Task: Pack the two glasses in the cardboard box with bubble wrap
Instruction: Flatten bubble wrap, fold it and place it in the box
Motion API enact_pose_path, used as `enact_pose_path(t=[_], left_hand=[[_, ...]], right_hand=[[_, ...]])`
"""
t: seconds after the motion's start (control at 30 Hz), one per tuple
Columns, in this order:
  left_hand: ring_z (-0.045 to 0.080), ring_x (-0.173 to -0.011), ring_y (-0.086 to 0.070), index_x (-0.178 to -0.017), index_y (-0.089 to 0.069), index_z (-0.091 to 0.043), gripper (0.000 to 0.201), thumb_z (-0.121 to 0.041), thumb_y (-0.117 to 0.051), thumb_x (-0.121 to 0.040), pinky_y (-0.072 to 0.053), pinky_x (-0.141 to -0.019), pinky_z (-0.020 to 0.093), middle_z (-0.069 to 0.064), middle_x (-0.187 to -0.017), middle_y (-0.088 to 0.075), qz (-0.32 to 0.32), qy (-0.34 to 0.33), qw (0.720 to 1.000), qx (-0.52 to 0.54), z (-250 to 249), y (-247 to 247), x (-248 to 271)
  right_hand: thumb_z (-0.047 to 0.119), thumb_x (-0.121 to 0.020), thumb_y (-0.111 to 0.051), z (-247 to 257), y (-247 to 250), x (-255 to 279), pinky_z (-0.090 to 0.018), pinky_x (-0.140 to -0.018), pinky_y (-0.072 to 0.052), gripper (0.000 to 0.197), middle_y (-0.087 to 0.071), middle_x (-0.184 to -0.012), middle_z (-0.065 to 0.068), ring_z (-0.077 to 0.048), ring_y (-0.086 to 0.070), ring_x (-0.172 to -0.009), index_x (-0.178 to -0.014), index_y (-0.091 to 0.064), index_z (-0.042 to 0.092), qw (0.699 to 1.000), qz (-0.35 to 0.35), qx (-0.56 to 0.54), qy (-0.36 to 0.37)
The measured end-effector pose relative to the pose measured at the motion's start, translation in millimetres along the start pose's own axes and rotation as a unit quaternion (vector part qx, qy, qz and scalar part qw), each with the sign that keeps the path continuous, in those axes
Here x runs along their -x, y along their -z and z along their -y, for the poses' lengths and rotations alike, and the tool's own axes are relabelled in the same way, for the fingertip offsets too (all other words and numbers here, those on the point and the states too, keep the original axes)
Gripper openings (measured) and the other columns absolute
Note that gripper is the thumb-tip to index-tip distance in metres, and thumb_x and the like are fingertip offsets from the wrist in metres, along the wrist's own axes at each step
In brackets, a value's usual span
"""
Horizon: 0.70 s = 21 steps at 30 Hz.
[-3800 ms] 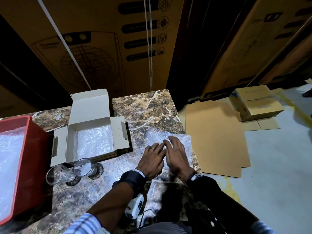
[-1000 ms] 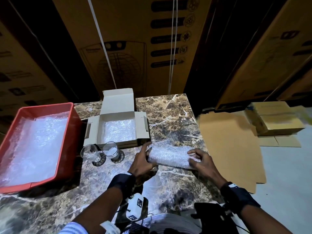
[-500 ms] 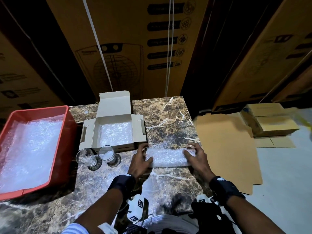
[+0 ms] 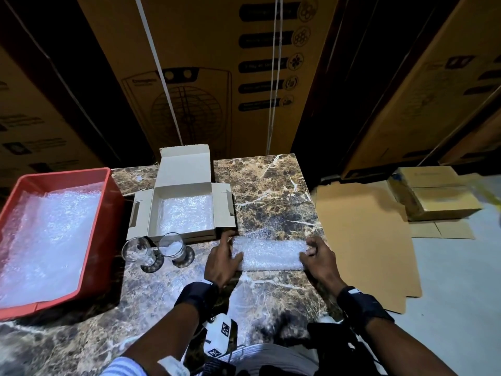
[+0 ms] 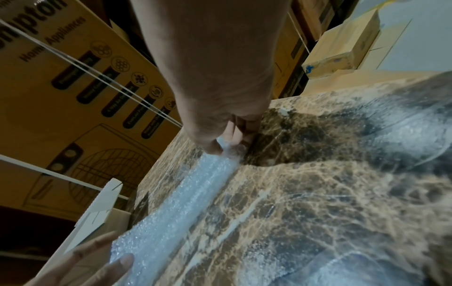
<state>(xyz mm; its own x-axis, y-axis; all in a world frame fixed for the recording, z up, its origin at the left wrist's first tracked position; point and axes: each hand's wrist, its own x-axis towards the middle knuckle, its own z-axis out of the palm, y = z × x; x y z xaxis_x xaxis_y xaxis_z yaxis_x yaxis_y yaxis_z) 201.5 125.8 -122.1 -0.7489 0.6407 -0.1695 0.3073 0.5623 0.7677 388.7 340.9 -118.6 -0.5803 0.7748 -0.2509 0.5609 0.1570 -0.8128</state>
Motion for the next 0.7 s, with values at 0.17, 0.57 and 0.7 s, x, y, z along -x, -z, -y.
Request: enact_pose_path(t=[0.17, 0.57, 0.7], left_hand=[[0.027, -0.098, -0.059, -0.139, -0.043, -0.023, 0.051, -0.032, -0.066, -0.095, -0.054, -0.075, 0.039, 0.005, -0.125, -0.05, 0.006, -0.043, 0.993, -0.111, -1, -1, 4], [0.03, -0.152, -0.022, -0.158, -0.032, -0.018, 0.056, -0.036, -0.026, -0.106, -0.02, -0.122, 0.045, 0.007, -0.166, -0.026, 0.132, -0.235, 0.914, -0.304, -12, -32, 8], [0.03, -0.157, -0.014, -0.161, -0.025, -0.013, 0.058, -0.029, -0.031, -0.106, -0.017, -0.124, 0.044, 0.009, -0.171, -0.014, 0.162, -0.23, 0.911, -0.303, 0, -35, 8]], right_hand=[[0.018, -0.089, -0.072, -5, -7, -1, -0.031, -0.067, -0.047, 0.035, -0.061, -0.091, 0.003, -0.018, -0.058, -0.081, -0.121, -0.057, 0.017, 0.985, -0.025, 0.162, 0.046], [0.017, -0.099, -0.054, 20, -43, 9, -0.048, -0.114, -0.04, 0.026, -0.049, -0.138, -0.003, -0.019, -0.041, -0.128, -0.124, -0.06, 0.021, 0.917, 0.079, 0.284, 0.27], [0.019, -0.102, -0.046, 3, -54, 12, -0.044, -0.113, -0.04, 0.04, -0.045, -0.15, -0.006, -0.024, -0.041, -0.137, -0.142, -0.049, 0.02, 0.874, 0.132, 0.33, 0.331]])
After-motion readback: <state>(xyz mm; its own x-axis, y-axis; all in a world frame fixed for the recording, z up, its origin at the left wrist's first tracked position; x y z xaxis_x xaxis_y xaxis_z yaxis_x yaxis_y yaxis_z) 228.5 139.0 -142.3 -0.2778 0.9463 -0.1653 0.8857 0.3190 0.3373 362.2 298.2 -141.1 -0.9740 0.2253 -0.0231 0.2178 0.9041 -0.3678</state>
